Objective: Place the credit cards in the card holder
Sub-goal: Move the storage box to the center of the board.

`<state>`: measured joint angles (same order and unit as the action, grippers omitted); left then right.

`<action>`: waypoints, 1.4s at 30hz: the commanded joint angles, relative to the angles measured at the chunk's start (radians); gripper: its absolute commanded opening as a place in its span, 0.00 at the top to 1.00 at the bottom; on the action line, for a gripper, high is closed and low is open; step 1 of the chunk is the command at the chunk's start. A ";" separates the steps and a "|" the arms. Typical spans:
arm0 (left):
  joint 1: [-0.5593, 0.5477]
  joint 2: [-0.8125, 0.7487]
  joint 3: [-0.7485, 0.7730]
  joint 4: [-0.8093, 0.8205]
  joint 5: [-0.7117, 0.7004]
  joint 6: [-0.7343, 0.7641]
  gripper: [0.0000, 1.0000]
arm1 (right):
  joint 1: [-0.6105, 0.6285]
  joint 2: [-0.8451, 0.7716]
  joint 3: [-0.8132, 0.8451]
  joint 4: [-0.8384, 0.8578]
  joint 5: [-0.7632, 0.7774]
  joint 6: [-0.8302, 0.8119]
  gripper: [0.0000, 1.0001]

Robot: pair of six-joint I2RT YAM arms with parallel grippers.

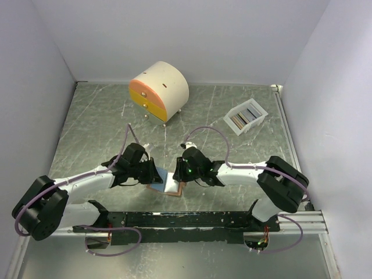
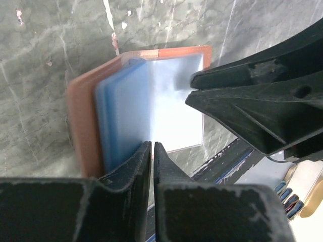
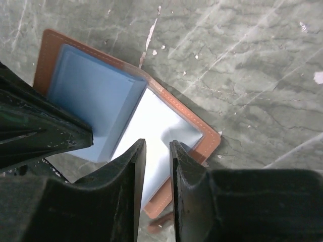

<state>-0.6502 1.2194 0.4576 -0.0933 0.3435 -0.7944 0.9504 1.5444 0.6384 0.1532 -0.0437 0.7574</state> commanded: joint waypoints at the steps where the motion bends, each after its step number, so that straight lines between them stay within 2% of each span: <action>1: -0.005 -0.009 -0.006 0.088 -0.011 0.022 0.83 | -0.008 -0.067 0.080 -0.097 0.072 -0.114 0.73; 5: -0.005 0.004 -0.016 0.096 -0.022 0.031 0.83 | -0.074 -0.123 0.146 -0.151 0.071 -0.249 0.69; 9: -0.005 0.020 -0.022 0.117 0.005 0.032 0.81 | -0.209 -0.118 0.237 -0.231 0.123 -0.379 0.65; 15: -0.011 0.004 -0.048 0.173 0.019 0.034 0.79 | -0.387 0.024 0.442 -0.340 0.390 -0.638 0.59; 22: -0.012 0.035 -0.045 0.211 0.065 0.051 0.80 | -0.632 0.181 0.633 -0.396 0.363 -0.729 0.52; 25: -0.012 0.028 -0.038 0.216 0.073 0.046 0.79 | -0.698 0.267 0.730 -0.477 0.404 -0.708 0.51; 27: -0.012 0.022 -0.028 0.202 0.063 0.056 0.79 | -0.726 0.333 0.810 -0.566 0.512 -0.649 0.50; 30: -0.012 0.022 -0.008 0.181 0.051 0.082 0.79 | -0.759 0.410 0.893 -0.689 0.672 -0.451 0.48; 34: -0.012 0.037 0.005 0.157 0.027 0.105 0.79 | -0.803 0.358 0.843 -0.685 0.627 -0.279 0.46; 38: -0.012 0.047 -0.015 0.188 0.031 0.099 0.79 | -0.820 0.297 0.784 -0.646 0.627 -0.225 0.45; 42: -0.012 0.061 -0.032 0.232 0.042 0.089 0.79 | -0.844 0.320 0.839 -0.738 0.662 -0.161 0.45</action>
<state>-0.6575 1.2644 0.4328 0.0700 0.3790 -0.7143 0.1238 1.8786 1.4300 -0.5072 0.5560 0.4774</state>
